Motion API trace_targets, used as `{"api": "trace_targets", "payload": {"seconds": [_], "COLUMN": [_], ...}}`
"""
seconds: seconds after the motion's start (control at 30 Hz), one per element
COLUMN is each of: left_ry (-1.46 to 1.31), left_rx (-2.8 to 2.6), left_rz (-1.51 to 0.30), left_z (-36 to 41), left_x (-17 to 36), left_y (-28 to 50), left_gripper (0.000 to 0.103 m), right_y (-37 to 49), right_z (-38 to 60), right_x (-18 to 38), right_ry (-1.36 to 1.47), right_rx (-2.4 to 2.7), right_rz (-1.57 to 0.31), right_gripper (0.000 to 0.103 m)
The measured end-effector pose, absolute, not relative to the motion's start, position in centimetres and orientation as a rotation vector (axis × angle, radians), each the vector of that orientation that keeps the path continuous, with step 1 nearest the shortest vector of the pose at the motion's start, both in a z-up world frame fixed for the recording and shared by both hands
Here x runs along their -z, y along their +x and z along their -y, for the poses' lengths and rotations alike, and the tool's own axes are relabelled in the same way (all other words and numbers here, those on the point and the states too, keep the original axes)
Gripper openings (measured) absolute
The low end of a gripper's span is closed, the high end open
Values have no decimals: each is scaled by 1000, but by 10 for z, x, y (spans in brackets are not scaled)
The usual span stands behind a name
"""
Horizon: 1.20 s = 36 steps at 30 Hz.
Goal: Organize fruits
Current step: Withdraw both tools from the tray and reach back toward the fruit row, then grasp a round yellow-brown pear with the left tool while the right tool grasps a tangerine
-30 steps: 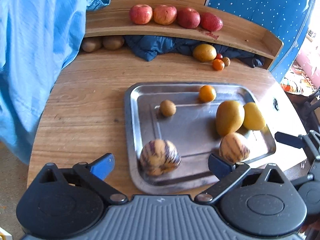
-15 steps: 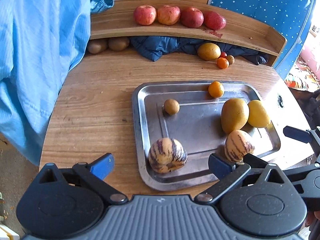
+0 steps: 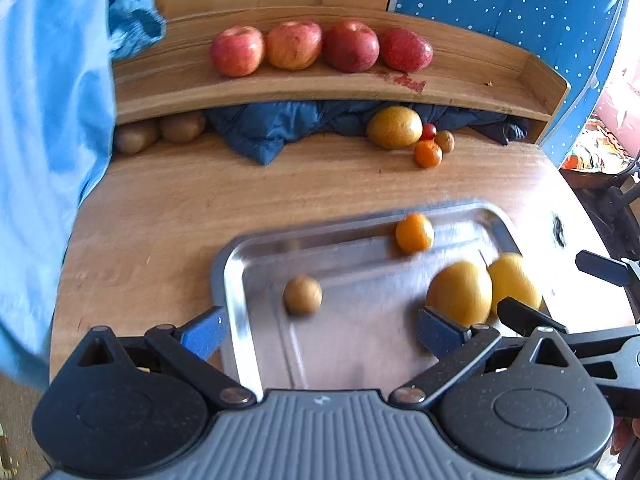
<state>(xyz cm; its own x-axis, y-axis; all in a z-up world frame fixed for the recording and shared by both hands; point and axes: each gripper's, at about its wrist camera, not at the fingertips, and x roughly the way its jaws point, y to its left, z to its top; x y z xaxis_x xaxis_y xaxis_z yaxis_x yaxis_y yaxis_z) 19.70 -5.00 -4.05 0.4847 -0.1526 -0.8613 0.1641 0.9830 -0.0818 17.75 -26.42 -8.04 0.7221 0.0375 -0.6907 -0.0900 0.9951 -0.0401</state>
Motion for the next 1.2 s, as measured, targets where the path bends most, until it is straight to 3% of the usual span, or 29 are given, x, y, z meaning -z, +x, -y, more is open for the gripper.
{"api": "trace_targets", "payload": {"seconds": [0.8,1.2], "left_ry": [40,29], "left_rx": [340,460], "left_rz": [-1060,-1088], "left_z": [95,123], "left_x": [68,78], "left_y": [357,399], "left_gripper": [102,102], "right_y": [282,315], "right_z": [277,265], "right_x": [99,115], "right_ry": [-53,-80], "right_rx": [-28,-66], "right_rz": [-840,-869], "right_gripper": [102,80]}}
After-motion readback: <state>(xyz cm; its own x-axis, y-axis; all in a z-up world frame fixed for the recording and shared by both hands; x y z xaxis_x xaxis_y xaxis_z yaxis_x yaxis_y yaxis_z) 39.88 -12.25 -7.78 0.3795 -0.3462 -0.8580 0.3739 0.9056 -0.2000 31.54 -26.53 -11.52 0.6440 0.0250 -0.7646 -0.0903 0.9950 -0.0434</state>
